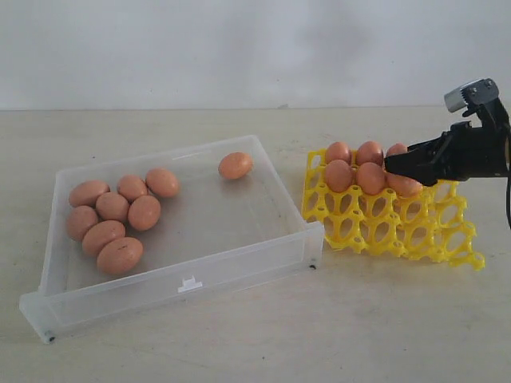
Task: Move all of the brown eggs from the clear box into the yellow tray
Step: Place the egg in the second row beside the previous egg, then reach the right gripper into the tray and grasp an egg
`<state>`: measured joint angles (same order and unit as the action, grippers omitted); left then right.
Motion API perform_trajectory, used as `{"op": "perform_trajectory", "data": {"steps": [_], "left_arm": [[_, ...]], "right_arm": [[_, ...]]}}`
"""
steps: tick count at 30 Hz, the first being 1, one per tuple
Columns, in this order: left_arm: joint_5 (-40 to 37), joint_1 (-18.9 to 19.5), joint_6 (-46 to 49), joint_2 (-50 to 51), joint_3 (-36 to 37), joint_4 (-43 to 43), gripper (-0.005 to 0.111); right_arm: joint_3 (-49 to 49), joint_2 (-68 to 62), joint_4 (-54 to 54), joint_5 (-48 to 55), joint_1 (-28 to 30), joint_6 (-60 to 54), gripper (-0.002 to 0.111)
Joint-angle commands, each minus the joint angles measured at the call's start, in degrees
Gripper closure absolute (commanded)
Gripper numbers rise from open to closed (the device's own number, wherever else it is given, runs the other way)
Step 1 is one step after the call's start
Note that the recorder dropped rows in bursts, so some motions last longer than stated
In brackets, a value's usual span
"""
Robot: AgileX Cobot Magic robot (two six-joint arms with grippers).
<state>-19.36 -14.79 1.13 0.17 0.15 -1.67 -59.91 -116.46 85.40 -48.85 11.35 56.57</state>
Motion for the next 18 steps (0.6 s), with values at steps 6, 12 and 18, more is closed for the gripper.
{"op": "perform_trajectory", "data": {"steps": [6, 12, 18], "left_arm": [[0.0, 0.0, 0.0, -0.2, -0.1, -0.7, 0.111], [0.0, 0.0, 0.0, -0.2, -0.1, -0.4, 0.111], [0.0, 0.0, 0.0, -0.2, -0.1, -0.4, 0.111]], "right_arm": [[-0.2, 0.5, -15.0, -21.1, -1.7, 1.1, 0.050], [-2.0, 2.7, -18.7, -21.1, -19.6, -5.4, 0.092], [-14.7, 2.4, -25.0, 26.4, -44.3, -26.0, 0.108]]}}
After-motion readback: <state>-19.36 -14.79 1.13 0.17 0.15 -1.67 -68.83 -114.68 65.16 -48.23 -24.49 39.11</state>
